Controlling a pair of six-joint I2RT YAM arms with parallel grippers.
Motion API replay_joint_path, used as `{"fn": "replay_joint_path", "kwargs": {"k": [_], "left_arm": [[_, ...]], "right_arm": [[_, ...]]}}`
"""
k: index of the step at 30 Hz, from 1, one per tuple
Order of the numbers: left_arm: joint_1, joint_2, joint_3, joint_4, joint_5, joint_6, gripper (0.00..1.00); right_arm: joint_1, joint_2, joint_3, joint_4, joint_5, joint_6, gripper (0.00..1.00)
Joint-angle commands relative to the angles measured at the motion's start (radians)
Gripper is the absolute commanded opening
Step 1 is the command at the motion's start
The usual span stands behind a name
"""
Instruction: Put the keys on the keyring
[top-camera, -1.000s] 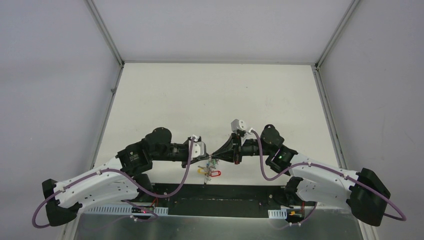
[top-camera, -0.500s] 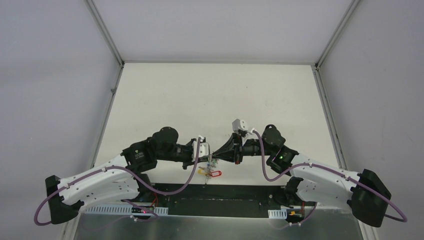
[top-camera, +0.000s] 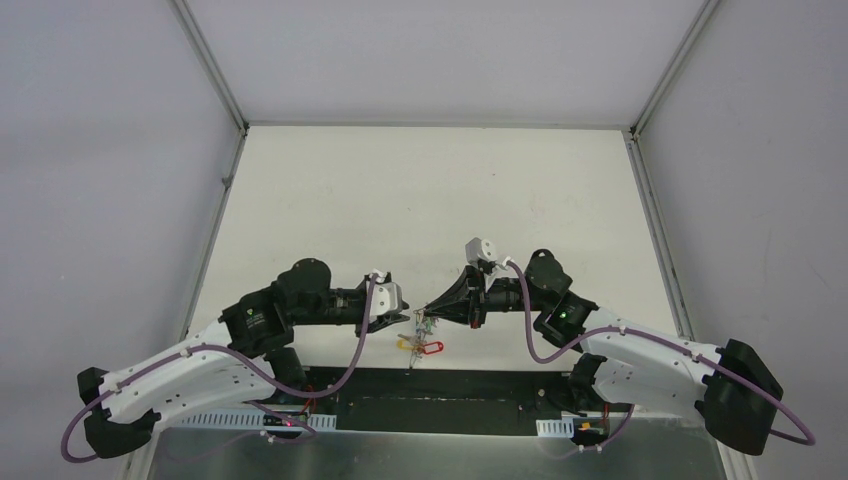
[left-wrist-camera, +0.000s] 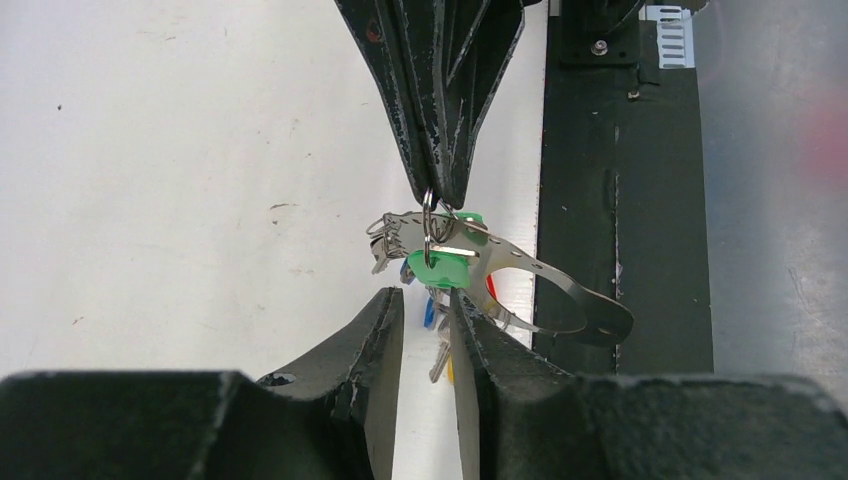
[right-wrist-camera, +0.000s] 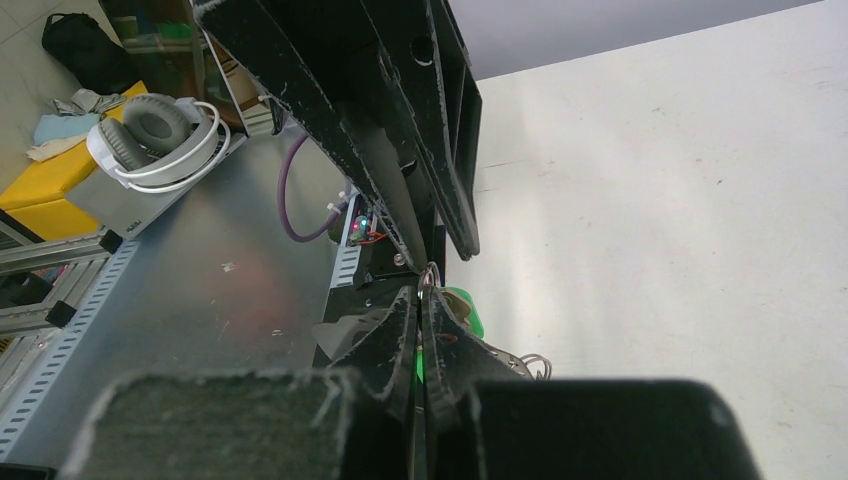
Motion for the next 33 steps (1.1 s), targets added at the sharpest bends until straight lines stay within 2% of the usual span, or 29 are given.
{"fn": "replay_joint_path", "kwargs": {"k": [1, 8, 18, 24, 28, 33], "left_arm": [[-0.012, 0.005, 0.024, 0.050, 0.010, 0.008, 0.23], [-0.012, 0.051, 0.028, 0.094, 0.051, -0.010, 0.20], [-0.012, 0.035, 0.028, 0.118, 0.047, -0.016, 0.19], [-0.012, 0.038, 0.030, 0.117, 0.047, -0.023, 0.13], [-0.012, 0.043, 0.032, 0.102, 0.015, -0.024, 0.01], [-0.012, 0.070, 0.048, 0.055, 0.031, -0.011, 0.00]], "right_arm": [[0.002, -0.027, 0.006, 0.079, 0.009, -0.001, 0.00], [0.002, -0.028, 0.010, 0.076, 0.007, 0.001, 0.00], [0.002, -0.034, 0.011, 0.060, 0.008, -0.002, 0.00], [0.002, -0.019, 0.019, 0.062, 0.003, -0.005, 0.00], [0.002, -0.021, 0.019, 0.063, 0.004, -0.004, 0.00], [0.002, -0.028, 0.023, 0.067, 0.010, 0.001, 0.00]]}}
